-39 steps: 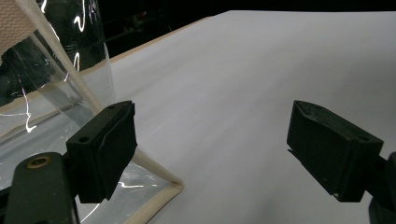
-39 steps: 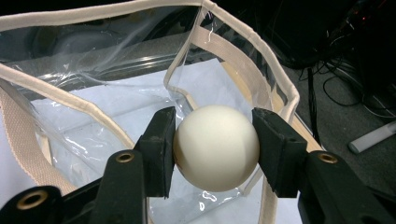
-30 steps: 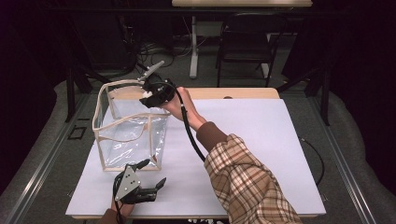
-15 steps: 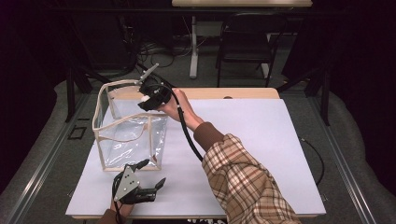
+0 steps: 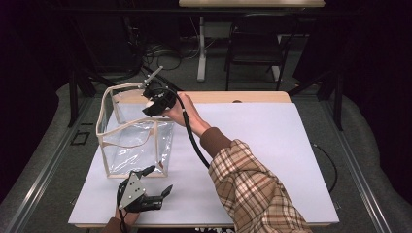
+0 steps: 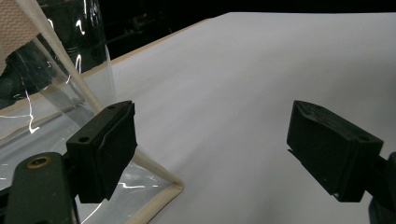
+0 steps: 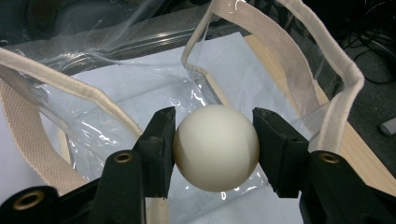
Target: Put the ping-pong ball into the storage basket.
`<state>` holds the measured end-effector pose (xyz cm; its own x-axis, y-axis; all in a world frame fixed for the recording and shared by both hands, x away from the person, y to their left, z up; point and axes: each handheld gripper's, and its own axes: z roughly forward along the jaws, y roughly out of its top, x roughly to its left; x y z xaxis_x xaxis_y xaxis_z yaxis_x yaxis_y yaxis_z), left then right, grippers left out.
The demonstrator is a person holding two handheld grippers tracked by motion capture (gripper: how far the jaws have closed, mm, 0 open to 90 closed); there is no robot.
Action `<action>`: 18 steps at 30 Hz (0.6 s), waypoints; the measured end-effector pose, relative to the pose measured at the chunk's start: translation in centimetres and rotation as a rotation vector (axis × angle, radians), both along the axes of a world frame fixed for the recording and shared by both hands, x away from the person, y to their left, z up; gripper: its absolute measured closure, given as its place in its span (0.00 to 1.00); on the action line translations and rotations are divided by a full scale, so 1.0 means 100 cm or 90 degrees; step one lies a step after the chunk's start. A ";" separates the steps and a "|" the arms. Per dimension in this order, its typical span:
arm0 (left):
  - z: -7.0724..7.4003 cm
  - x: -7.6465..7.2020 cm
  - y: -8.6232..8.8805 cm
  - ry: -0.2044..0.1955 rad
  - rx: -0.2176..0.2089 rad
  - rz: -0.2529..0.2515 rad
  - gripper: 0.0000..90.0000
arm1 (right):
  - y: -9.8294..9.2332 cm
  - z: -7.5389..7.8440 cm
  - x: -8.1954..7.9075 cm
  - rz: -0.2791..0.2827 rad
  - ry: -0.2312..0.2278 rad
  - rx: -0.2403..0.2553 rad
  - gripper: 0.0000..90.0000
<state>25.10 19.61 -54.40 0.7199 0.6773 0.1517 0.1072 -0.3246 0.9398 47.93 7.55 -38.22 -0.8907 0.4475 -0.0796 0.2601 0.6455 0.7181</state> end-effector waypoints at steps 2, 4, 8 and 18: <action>0.000 0.000 0.000 0.000 0.000 0.000 0.18 | 0.000 -0.001 0.001 0.000 -0.002 -0.002 0.56; 0.000 0.000 0.000 0.000 0.000 0.000 0.18 | -0.001 0.000 0.001 -0.006 -0.001 0.003 0.50; 0.000 0.000 0.000 0.001 -0.001 0.000 0.18 | -0.007 0.003 0.002 -0.018 0.003 0.016 0.38; 0.000 0.000 0.000 0.002 -0.001 -0.001 0.18 | -0.033 0.009 -0.005 -0.002 0.017 0.063 0.18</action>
